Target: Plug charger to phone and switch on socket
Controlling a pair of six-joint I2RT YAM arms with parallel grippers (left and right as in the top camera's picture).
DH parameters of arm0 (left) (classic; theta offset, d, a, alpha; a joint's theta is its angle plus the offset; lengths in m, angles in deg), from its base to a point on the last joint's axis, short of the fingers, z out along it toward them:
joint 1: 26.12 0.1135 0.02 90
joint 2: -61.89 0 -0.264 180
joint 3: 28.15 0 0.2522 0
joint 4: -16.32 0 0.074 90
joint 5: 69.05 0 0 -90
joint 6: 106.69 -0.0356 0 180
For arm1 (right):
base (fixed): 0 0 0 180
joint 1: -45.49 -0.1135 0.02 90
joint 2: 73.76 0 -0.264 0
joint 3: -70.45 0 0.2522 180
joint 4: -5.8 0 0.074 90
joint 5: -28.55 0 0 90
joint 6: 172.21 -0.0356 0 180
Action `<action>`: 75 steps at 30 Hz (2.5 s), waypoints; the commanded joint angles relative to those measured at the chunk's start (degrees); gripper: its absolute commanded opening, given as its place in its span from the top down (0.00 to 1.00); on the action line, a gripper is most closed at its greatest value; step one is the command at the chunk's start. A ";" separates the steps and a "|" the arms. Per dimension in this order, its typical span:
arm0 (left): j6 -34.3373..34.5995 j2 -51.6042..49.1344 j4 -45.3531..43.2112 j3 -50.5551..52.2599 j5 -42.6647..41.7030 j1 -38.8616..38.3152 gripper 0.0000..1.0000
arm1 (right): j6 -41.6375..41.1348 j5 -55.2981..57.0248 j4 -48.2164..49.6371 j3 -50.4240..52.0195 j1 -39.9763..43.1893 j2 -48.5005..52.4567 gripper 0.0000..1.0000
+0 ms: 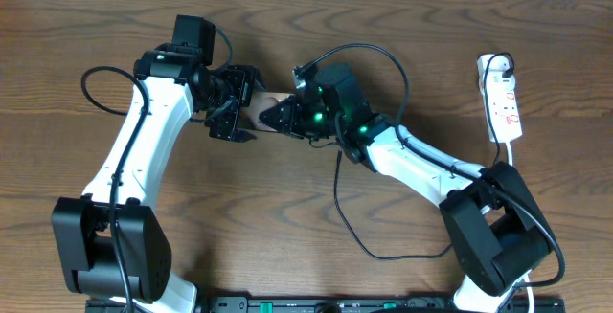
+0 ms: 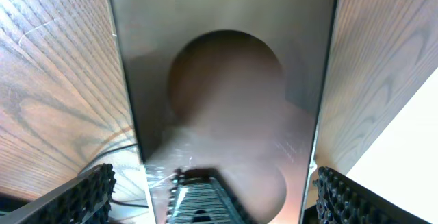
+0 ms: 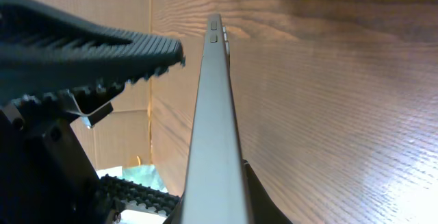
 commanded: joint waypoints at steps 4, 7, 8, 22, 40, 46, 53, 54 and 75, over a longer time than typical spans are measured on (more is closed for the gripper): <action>-6.05 1.38 0.11 -0.52 -0.57 0.17 0.09 | -0.31 -0.28 0.46 -0.92 2.89 0.24 0.99; -9.53 1.38 -0.04 -0.52 -2.71 1.09 0.09 | -0.33 -0.28 0.24 -0.92 4.68 0.24 0.99; -11.02 1.38 -0.31 -0.52 -3.39 1.42 0.09 | -0.33 -0.28 0.22 -0.92 5.25 0.24 0.99; -34.51 1.33 -14.27 0.94 -13.42 5.95 0.09 | -13.27 -0.94 0.59 -0.92 14.32 0.24 0.99; -11.78 0.48 -65.72 23.12 -22.27 6.97 0.08 | -33.88 -3.30 12.87 -0.92 15.58 0.24 0.99; -7.69 0.46 -66.51 23.15 -20.55 6.97 0.08 | -37.94 -2.91 18.84 -0.92 13.62 0.24 0.99; -0.74 0.46 -73.90 23.15 -19.17 6.97 0.08 | -41.90 0.07 23.34 -0.92 10.56 0.24 0.99; 0.07 0.46 -74.66 23.15 -18.69 6.97 0.08 | -42.66 0.55 23.54 -0.92 10.08 0.24 0.99; 6.10 0.20 -82.20 23.17 -12.63 6.97 0.08 | -47.56 4.55 28.00 -0.92 6.51 0.24 0.99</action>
